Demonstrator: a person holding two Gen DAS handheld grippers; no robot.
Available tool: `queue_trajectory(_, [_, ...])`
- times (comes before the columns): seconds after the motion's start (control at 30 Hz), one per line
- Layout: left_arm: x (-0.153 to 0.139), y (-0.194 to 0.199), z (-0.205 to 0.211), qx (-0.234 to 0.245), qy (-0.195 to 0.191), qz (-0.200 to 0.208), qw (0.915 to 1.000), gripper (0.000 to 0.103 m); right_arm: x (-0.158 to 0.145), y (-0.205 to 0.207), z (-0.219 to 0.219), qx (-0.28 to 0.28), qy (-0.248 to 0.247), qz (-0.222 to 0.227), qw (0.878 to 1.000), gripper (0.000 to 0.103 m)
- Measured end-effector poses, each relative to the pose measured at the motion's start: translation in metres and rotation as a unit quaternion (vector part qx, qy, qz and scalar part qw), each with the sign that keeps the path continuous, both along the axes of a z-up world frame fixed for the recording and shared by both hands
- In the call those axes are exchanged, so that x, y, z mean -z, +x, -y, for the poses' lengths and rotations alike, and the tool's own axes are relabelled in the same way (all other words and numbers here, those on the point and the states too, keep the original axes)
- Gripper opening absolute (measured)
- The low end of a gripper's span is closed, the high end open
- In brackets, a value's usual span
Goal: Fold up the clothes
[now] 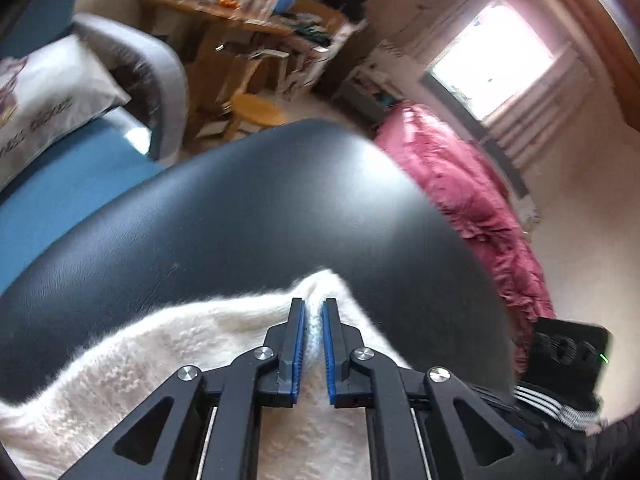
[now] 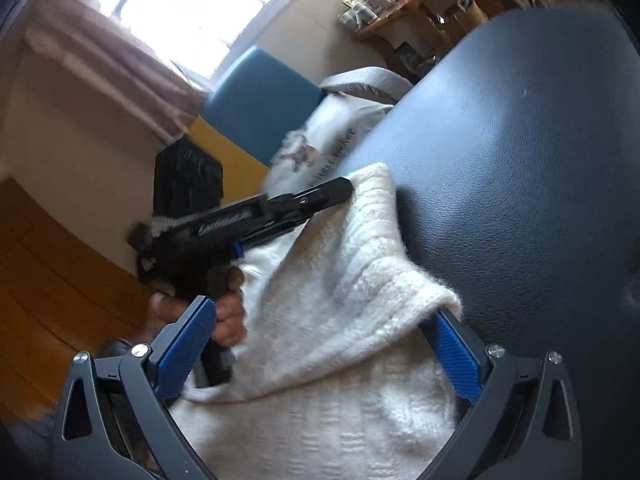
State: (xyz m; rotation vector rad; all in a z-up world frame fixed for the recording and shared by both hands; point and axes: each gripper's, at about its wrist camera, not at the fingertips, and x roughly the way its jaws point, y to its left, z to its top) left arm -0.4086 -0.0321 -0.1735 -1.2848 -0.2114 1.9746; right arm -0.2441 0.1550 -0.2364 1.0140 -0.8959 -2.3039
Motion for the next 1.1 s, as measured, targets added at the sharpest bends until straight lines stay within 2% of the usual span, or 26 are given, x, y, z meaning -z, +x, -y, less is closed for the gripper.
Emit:
queue_trajectory(0.07, [0.000,0.001,0.002,-0.014,0.005,0.006,0.9999,0.015,0.000,0.000,0.005,0.003,0.022,-0.001,1.000,0.103])
queue_trajectory(0.1, [-0.002,0.002,0.003,-0.019,0.005,0.007,0.9998,0.020,0.001,0.000,0.006,0.005,0.026,-0.001,1.000,0.103])
queue_trajectory(0.2, [-0.012,0.011,0.011,-0.038,0.001,-0.004,0.9993,0.021,0.003,0.000,0.001,0.002,0.010,-0.001,1.000,0.103])
queue_trajectory(0.3, [-0.023,0.026,0.023,-0.032,0.035,0.008,0.9988,0.023,0.002,0.002,-0.002,-0.006,-0.007,-0.003,1.000,0.103])
queue_trajectory(0.47, [-0.019,0.049,0.029,-0.022,0.045,0.026,0.9984,0.024,0.000,0.009,-0.003,-0.041,-0.095,-0.019,0.994,0.103])
queue_trajectory(0.53, [-0.012,0.056,0.033,-0.031,0.046,0.035,0.9979,0.024,0.000,0.006,0.002,-0.040,-0.111,-0.015,0.993,0.103])
queue_trajectory(0.63, [-0.002,0.064,0.038,-0.040,0.061,0.043,0.9964,0.024,0.001,-0.004,0.010,-0.022,-0.107,0.001,0.994,0.103])
queue_trajectory(0.8, [0.007,0.071,0.039,-0.041,0.066,0.031,0.9965,0.024,-0.001,-0.022,0.012,0.033,-0.083,0.000,0.996,0.103])
queue_trajectory(0.9, [0.011,0.074,0.039,-0.038,0.059,0.018,0.9974,0.020,0.002,-0.027,0.005,0.064,-0.103,0.004,0.993,0.103])
queue_trajectory(1.0, [0.010,0.077,0.039,-0.045,0.055,0.010,0.9975,0.019,-0.002,-0.019,0.009,0.078,-0.077,-0.006,0.994,0.103])
queue_trajectory(1.1, [-0.005,0.085,0.029,-0.028,0.060,-0.018,0.9977,0.022,-0.004,-0.013,0.014,0.058,-0.064,-0.010,0.996,0.103])
